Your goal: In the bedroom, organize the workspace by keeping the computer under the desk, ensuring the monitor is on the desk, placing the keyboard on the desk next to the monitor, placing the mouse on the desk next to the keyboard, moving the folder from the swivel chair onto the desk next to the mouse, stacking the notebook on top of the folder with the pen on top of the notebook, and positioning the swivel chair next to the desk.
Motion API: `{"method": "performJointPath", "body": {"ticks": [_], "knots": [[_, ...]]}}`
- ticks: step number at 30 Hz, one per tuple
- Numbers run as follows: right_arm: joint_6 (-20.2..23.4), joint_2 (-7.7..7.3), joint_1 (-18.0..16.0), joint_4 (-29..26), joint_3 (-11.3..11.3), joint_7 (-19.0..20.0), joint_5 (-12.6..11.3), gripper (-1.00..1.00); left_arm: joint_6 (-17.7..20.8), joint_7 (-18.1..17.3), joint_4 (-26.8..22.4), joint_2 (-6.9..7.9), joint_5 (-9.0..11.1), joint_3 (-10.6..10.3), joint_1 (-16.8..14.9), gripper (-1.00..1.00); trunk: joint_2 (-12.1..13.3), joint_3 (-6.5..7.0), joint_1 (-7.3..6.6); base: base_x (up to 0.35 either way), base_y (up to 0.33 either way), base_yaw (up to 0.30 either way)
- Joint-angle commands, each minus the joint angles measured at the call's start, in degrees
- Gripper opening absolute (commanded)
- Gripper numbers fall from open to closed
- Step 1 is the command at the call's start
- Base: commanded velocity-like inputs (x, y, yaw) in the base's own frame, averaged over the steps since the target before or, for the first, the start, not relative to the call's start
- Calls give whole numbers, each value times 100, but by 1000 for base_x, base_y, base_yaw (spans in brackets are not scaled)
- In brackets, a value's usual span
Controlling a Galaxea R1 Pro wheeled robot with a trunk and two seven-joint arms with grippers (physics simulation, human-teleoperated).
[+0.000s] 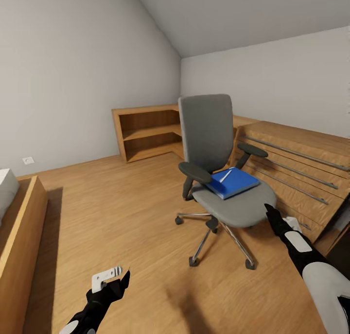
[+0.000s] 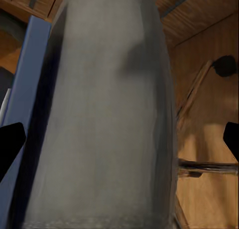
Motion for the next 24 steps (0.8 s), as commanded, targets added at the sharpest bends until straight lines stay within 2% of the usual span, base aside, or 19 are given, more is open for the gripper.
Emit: {"method": "performJointPath", "body": {"ticks": [1, 4, 9, 10, 11, 12, 16, 17, 19, 22, 24], "knots": [[33, 2, -2, 1, -34, 24, -31, 100, 31, 20, -10, -3, 60, 3, 0, 100, -2, -4, -4, -335, 0, 0], [-34, 4, -1, 18, -22, 18, 7, 100, 31, 23, 22, -3, 54, -3, 0, 100, -2, -4, -4, -337, 0, 0], [-491, 28, -3, 269, 47, 16, 551, 100, 30, 36, 358, 4, 41, -6, 0, 100, -2, -4, -4, -338, 0, 0], [-1057, 234, -3, 332, 52, 16, 964, 100, 25, 37, 418, -1, 32, -6, 0, 100, -2, -4, -4, -338, 0, 0], [-1194, 277, -3, 339, 52, 16, 1046, 100, 24, 37, 424, -1, 30, -7, 0, 100, -2, -4, -4, -338, 0, 0], [-1577, 375, -3, 359, 53, 16, 1292, 100, 23, 34, 435, -2, 28, -7, 0, 100, -2, -4, -4, -338, 0, 0], [-2067, 531, -3, 510, 55, 14, 1689, 100, 28, 31, 444, -3, 26, -10, 0, 100, -2, -4, -4, -338, 0, 0], [-2450, 679, -3, 685, 58, 11, 1956, 100, 27, 25, 446, -7, 25, -24, 0, 100, -2, -4, -4, -334, 0, 0], [-2635, 757, -3, 749, 60, 9, 2069, 100, 25, 20, 446, -9, 25, -45, 0, 100, -2, -4, -4, -322, 0, 0], [-3041, 1017, -3, 919, 55, 8, 2290, 100, 19, 18, 460, -4, 25, -115, 0, 100, -2, -4, -4, -235, 0, 0], [-3203, 1097, -3, 1013, 55, 7, 2340, 100, 17, 15, 494, -1, 25, -128, 0, 100, -2, -4, -4, -120, 0, 0]]}}
